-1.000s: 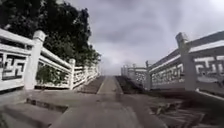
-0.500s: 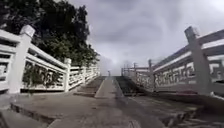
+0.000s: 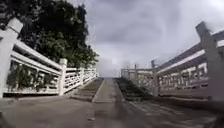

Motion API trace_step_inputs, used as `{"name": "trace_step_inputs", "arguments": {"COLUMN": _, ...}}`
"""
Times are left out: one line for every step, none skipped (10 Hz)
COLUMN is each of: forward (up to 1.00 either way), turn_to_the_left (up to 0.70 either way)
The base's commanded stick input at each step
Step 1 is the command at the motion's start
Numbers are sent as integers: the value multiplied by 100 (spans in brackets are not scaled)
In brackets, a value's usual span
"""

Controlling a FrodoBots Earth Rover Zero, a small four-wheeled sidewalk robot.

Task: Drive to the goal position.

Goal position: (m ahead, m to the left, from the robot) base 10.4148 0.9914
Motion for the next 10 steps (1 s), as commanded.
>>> {"name": "trace_step_inputs", "arguments": {"forward": 70, "turn_to_the_left": 0}}
{"name": "trace_step_inputs", "arguments": {"forward": 70, "turn_to_the_left": 0}}
{"name": "trace_step_inputs", "arguments": {"forward": 70, "turn_to_the_left": 0}}
{"name": "trace_step_inputs", "arguments": {"forward": 70, "turn_to_the_left": 0}}
{"name": "trace_step_inputs", "arguments": {"forward": 70, "turn_to_the_left": 0}}
{"name": "trace_step_inputs", "arguments": {"forward": 70, "turn_to_the_left": 0}}
{"name": "trace_step_inputs", "arguments": {"forward": 70, "turn_to_the_left": 0}}
{"name": "trace_step_inputs", "arguments": {"forward": 70, "turn_to_the_left": 0}}
{"name": "trace_step_inputs", "arguments": {"forward": 70, "turn_to_the_left": 0}}
{"name": "trace_step_inputs", "arguments": {"forward": 70, "turn_to_the_left": 4}}
